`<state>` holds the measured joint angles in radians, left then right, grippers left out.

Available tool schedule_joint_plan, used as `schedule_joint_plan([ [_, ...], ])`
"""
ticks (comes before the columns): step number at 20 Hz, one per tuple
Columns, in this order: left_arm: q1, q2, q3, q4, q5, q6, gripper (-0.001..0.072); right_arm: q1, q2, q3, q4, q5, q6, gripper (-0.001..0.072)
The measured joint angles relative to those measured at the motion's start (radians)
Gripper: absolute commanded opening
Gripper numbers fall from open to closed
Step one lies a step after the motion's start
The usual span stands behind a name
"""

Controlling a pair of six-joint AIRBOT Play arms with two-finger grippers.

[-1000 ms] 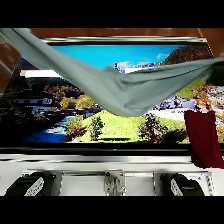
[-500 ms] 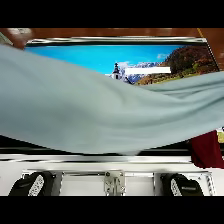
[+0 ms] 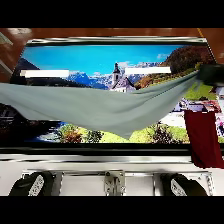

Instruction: Fold the shirts.

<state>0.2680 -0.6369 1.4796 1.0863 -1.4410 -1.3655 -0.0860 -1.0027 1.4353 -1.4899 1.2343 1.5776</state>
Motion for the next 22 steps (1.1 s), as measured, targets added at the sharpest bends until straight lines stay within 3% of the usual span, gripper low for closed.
schedule_joint_plan([
  [3, -0.025, 0.000, -0.253, -0.091, 0.060, 0.042, 0.0031, 0.000, -0.211, -0.043, 0.116, -0.102, 0.000, 0.0064],
  [7, -0.069, -0.007, -0.531, -0.189, 0.277, 0.061, 0.0031, 0.000, -0.453, -0.064, 0.344, -0.302, 0.001, 0.0094],
  [8, -0.079, -0.011, -0.576, -0.211, 0.330, 0.064, 0.0031, 0.000, -0.491, -0.066, 0.394, -0.334, 0.001, 0.0255],
  [9, -0.092, -0.017, -0.616, -0.230, 0.375, 0.065, 0.0031, 0.000, -0.523, -0.066, 0.444, -0.368, 0.001, 0.0571],
  [10, -0.105, -0.024, -0.645, -0.246, 0.407, 0.067, 0.0031, 0.000, -0.546, -0.068, 0.477, -0.374, 0.001, 0.0656],
  [13, -0.127, -0.047, -0.690, -0.270, 0.474, 0.076, 0.0031, -0.011, -0.575, -0.066, 0.539, -0.295, -0.059, 0.0654],
  [17, -0.138, -0.061, -0.711, -0.284, 0.525, 0.090, 0.0031, -0.044, -0.567, -0.084, 0.562, -0.026, -0.145, 0.0654],
  [22, -0.142, -0.064, -0.718, -0.292, 0.541, 0.097, 0.0031, 0.035, -0.538, -0.261, 0.572, 0.127, -0.161, 0.0654],
])
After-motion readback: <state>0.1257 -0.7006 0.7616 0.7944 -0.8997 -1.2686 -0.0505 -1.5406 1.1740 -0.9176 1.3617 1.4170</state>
